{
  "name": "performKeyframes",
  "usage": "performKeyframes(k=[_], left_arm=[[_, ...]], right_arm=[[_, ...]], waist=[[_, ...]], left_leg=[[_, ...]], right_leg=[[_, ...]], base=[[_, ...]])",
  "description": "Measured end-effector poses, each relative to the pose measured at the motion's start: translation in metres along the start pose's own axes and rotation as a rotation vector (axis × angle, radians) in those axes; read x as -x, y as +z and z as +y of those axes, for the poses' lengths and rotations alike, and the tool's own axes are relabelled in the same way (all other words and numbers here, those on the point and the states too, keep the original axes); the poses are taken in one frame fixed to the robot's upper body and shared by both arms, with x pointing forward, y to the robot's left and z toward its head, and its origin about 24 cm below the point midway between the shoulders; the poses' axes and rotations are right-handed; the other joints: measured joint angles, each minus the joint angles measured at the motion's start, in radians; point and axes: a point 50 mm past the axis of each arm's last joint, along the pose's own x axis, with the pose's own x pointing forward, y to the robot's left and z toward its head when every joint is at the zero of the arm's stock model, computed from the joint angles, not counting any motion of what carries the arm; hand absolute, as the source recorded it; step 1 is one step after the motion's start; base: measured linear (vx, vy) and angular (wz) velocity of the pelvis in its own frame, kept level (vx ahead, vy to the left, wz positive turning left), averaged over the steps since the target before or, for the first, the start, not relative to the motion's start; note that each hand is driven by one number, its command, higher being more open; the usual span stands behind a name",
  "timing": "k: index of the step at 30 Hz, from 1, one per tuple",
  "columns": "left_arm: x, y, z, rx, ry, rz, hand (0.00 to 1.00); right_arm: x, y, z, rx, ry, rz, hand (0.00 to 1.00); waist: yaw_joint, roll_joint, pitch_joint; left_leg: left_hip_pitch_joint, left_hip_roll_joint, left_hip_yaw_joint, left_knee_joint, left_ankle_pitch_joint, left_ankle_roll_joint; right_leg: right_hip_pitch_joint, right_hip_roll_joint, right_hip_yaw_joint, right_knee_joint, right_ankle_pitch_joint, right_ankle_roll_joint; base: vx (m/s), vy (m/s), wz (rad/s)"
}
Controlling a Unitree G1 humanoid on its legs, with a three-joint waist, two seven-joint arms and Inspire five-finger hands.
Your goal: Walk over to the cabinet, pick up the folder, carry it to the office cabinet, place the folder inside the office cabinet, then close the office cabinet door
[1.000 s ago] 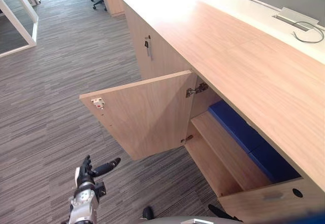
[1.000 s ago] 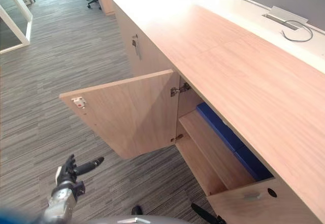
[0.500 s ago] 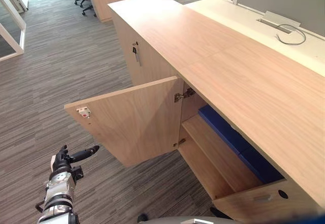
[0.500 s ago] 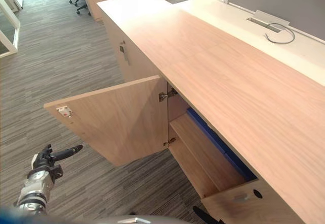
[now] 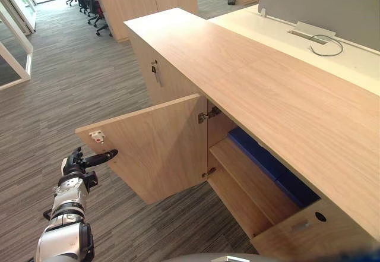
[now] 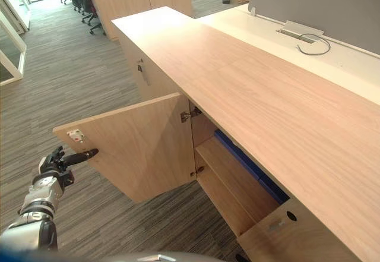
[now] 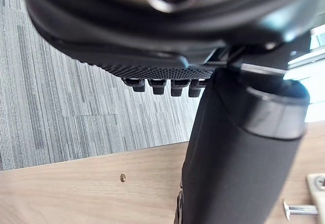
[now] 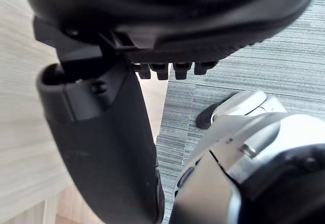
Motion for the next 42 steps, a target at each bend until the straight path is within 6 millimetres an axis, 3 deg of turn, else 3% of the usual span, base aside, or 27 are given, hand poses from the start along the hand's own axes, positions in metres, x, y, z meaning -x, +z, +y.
performKeyframes(k=[6,12,17,24,29,32,33,38,42], left_arm=[[0.000,0.001,-0.007,-0.066,-0.038,-0.001,1.00],[0.001,-0.004,-0.023,-0.178,-0.151,0.012,1.00],[0.002,-0.003,-0.020,-0.344,-0.234,0.009,1.00],[0.006,-0.020,-0.028,-0.338,-0.295,0.044,1.00],[0.011,-0.014,-0.039,-0.326,-0.326,-0.019,1.00],[0.019,-0.010,-0.039,-0.442,-0.397,-0.061,1.00],[0.022,-0.005,-0.031,-0.578,-0.455,-0.065,1.00],[0.045,0.003,-0.013,-0.832,-0.687,-0.045,1.00],[0.068,-0.008,-0.017,-0.870,-0.825,-0.043,1.00]], right_arm=[[0.001,-0.007,0.000,0.005,0.007,0.017,1.00],[0.002,-0.010,0.002,0.013,0.017,0.022,1.00],[0.002,-0.010,-0.002,0.016,0.026,0.020,1.00],[0.002,-0.010,0.001,0.046,0.050,0.022,1.00],[0.001,-0.007,0.005,0.084,0.065,0.013,1.00],[0.001,-0.002,0.008,0.145,0.075,-0.004,1.00],[0.000,0.001,0.011,0.179,0.086,-0.009,1.00],[-0.001,0.007,0.018,0.314,0.130,-0.018,1.00],[-0.001,0.010,0.017,0.378,0.144,-0.023,1.00]], waist=[[0.002,-0.028,-0.010],[-0.002,-0.040,-0.009],[0.007,-0.040,0.002],[0.005,-0.058,0.007],[0.005,-0.067,0.013],[0.017,-0.068,0.013],[0.025,-0.068,0.013],[0.047,-0.067,0.013],[0.063,-0.065,0.012]], left_leg=[[0.007,-0.019,0.015,-0.018,0.005,0.006],[0.009,-0.026,0.025,-0.018,0.005,0.006],[0.013,-0.027,0.020,-0.018,0.005,0.006],[0.008,-0.040,-0.007,-0.019,0.005,0.006],[-0.015,-0.056,-0.040,-0.019,0.008,0.011],[-0.026,-0.068,-0.058,-0.019,0.009,0.013],[-0.023,-0.070,-0.058,-0.019,0.009,0.013],[-0.019,-0.077,-0.063,-0.019,0.008,0.014],[-0.030,-0.089,-0.085,-0.021,0.012,0.032]], right_leg=[[-0.017,-0.017,0.019,0.014,0.002,0.011],[-0.020,-0.023,0.026,0.011,0.007,0.018],[-0.012,-0.025,0.019,0.009,0.007,0.018],[0.005,-0.040,-0.012,-0.004,0.007,0.029],[0.003,-0.056,-0.043,-0.007,0.003,0.039],[0.007,-0.066,-0.062,-0.011,0.003,0.045],[0.013,-0.068,-0.065,-0.012,0.004,0.047],[0.022,-0.078,-0.084,-0.008,0.007,0.051],[0.026,-0.094,-0.109,-0.008,0.008,0.053]], base=[[-0.05,0.064,-0.06],[0.00,0.018,-0.04],[0.00,0.002,0.02],[-0.02,0.019,0.12],[0.01,0.025,0.21],[0.05,0.037,0.20],[0.03,0.024,0.06],[0.00,0.024,0.09],[-0.06,0.041,0.19]])
